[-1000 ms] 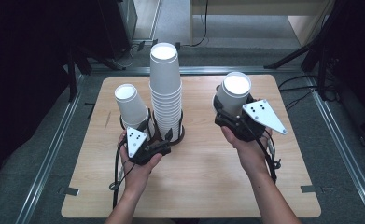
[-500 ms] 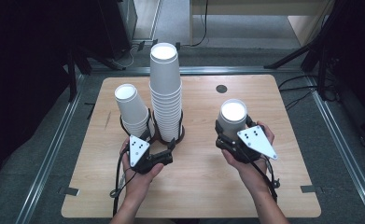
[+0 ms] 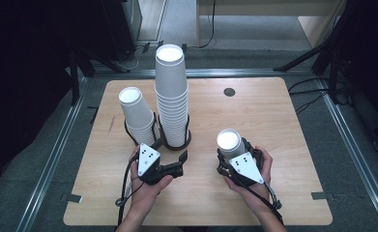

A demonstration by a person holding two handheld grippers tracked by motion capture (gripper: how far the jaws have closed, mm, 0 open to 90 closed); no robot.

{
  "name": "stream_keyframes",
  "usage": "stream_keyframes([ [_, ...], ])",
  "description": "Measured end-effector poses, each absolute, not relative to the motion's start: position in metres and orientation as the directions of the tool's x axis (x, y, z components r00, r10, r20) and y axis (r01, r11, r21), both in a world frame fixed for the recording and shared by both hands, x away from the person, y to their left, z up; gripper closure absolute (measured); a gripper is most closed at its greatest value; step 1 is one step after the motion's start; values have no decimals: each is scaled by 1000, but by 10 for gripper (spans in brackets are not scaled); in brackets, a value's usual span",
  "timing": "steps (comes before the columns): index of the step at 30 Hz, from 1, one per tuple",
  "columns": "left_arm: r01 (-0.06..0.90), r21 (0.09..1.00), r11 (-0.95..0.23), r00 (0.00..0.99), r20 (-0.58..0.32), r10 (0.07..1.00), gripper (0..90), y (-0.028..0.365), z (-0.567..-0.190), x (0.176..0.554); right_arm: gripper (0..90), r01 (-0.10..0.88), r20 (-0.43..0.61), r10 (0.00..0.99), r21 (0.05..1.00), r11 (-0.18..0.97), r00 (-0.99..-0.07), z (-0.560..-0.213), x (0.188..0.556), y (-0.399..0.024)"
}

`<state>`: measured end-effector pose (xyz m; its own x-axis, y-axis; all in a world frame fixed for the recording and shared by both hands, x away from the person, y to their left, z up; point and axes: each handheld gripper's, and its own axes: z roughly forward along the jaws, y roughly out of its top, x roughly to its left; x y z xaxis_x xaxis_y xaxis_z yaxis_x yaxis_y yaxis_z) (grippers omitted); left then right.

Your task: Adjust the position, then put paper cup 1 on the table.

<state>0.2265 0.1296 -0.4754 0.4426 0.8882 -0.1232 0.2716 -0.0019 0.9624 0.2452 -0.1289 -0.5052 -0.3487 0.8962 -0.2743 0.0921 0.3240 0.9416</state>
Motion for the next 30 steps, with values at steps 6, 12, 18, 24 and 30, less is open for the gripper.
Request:
stream_keyframes([
  [6, 288, 958, -14, 485, -133, 864, 81, 126, -475, 225, 184, 63, -345, 868, 918, 391, -358, -513, 241, -118],
  [12, 295, 955, -32, 527, -135, 839, 81, 118, -475, 223, 184, 23, -400, 837, 898, 439, -373, -519, 237, -106],
  [18, 305, 950, -63, 587, -136, 798, 82, 113, -475, 223, 184, -14, -452, 803, 874, 485, -389, -526, 233, -96],
  [24, 313, 946, -84, 629, -141, 765, 82, 111, -474, 222, 184, -33, -468, 781, 865, 501, -413, -530, 230, -90],
  [30, 321, 940, -118, 670, -137, 730, 82, 107, -476, 222, 183, -58, -467, 770, 868, 493, -434, -529, 227, -86],
])
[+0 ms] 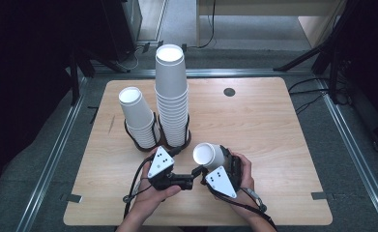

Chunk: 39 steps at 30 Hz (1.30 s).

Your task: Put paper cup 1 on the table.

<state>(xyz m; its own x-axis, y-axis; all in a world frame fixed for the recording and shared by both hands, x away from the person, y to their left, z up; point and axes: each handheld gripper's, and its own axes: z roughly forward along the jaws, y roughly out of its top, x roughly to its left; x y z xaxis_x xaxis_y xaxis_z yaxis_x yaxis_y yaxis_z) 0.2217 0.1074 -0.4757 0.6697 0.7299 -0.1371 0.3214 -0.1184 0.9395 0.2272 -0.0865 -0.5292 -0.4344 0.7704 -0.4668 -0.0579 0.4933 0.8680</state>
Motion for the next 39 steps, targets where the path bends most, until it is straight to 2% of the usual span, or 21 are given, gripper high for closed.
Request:
stream_keyframes([
  [14, 311, 933, -182, 721, -107, 685, 82, 99, -478, 220, 183, -97, -450, 728, 876, 473, -517, -531, 221, -81],
  [15, 310, 933, -185, 716, -102, 690, 135, 98, -478, 220, 183, -109, -452, 716, 875, 472, -532, -531, 219, -80],
  [22, 309, 932, -191, 724, -100, 683, 138, 99, -477, 219, 181, -125, -444, 695, 879, 459, -565, -531, 217, -79],
  [27, 289, 932, -219, 738, -71, 671, 203, 98, -478, 216, 174, -151, -465, 678, 870, 470, -569, -532, 215, -77],
  [35, 270, 931, -245, 735, -35, 677, 231, 95, -477, 213, 142, -137, -456, 684, 873, 468, -569, -534, 214, -77],
  [37, 271, 931, -243, 736, -38, 676, 234, 95, -477, 213, 138, -143, -464, 683, 870, 473, -564, -534, 213, -76],
  [39, 294, 932, -214, 745, -83, 662, 241, 100, -476, 215, 114, -126, -431, 686, 885, 448, -586, -532, 215, -79],
])
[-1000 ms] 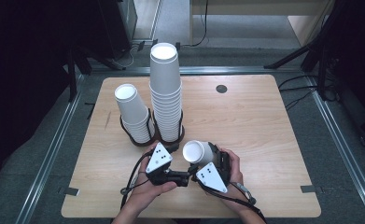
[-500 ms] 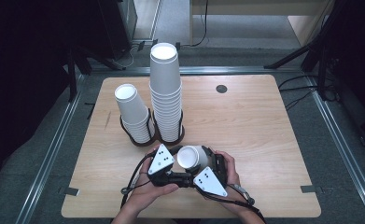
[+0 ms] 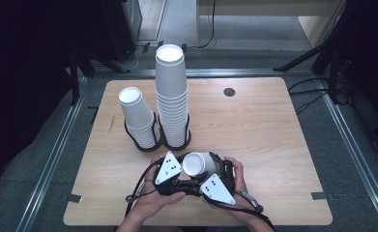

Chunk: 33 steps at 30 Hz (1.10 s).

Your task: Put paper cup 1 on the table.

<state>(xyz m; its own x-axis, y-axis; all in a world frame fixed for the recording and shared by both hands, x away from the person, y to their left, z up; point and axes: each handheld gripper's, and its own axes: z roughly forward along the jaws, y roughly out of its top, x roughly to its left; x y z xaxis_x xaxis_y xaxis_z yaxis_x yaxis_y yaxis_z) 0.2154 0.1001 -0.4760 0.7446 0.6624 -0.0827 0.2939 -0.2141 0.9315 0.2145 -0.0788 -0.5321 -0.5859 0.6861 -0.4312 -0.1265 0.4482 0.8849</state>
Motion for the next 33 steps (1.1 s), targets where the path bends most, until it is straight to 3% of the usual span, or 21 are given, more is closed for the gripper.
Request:
stream_keyframes([
  [5, 313, 932, -183, 731, -113, 673, 246, 107, -474, 218, 89, -92, -403, 683, 891, 444, -609, -530, 215, -81],
  [6, 316, 933, -175, 730, -121, 673, 247, 108, -473, 218, 40, -86, -404, 686, 890, 448, -606, -530, 215, -81],
  [17, 336, 935, -112, 736, -186, 651, 248, 120, -464, 219, 0, -76, -432, 691, 873, 483, -580, -535, 218, -81],
  [25, 342, 933, -112, 757, -203, 621, 246, 118, -465, 218, 5, -72, -445, 695, 865, 496, -564, -536, 219, -79],
  [33, 348, 929, -130, 760, -199, 618, 212, 118, -467, 220, 99, -94, -476, 693, 853, 513, -542, -540, 217, -80],
])
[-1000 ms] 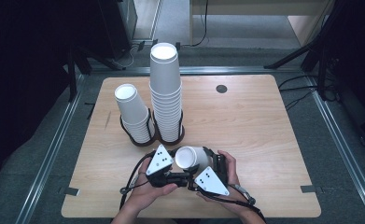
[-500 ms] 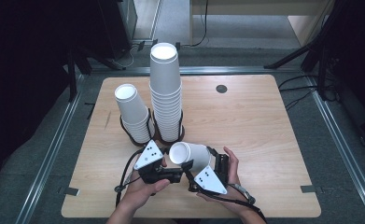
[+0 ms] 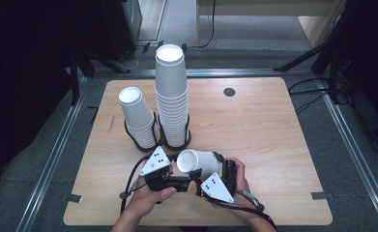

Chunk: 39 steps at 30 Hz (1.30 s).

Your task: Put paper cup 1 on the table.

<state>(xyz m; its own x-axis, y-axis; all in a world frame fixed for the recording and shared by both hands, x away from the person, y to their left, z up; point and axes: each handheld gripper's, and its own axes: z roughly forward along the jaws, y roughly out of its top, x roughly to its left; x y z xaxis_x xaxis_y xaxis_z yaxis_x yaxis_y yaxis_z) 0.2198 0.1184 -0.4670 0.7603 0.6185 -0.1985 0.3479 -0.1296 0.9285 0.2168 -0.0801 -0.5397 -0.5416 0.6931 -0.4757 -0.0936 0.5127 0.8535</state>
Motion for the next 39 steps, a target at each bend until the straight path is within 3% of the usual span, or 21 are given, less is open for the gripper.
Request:
stream_keyframes([
  [3, 378, 919, -110, 742, -229, 631, 197, 120, -467, 222, 114, -106, -498, 687, 842, 529, -530, -541, 217, -80],
  [4, 395, 913, -97, 745, -257, 616, 124, 122, -466, 224, 120, -113, -515, 681, 832, 543, -521, -541, 217, -81],
  [10, 421, 901, -101, 747, -282, 602, 29, 128, -463, 226, 127, -149, -602, 648, 776, 613, -466, -540, 219, -85],
  [19, 465, 870, -165, 752, -289, 593, 29, 120, -467, 228, 130, -254, -773, 529, 622, 740, -351, -543, 215, -84],
  [26, 476, 861, -177, 760, -302, 575, 65, 118, -468, 228, 128, -273, -782, 520, 613, 741, -344, -545, 212, -82],
  [32, 477, 860, -180, 750, -292, 593, 179, 119, -468, 228, 128, -281, -783, 520, 613, 739, -342, -544, 211, -82],
  [39, 475, 863, -173, 751, -295, 590, 181, 120, -469, 228, 126, -279, -782, 518, 614, 739, -347, -546, 209, -80],
])
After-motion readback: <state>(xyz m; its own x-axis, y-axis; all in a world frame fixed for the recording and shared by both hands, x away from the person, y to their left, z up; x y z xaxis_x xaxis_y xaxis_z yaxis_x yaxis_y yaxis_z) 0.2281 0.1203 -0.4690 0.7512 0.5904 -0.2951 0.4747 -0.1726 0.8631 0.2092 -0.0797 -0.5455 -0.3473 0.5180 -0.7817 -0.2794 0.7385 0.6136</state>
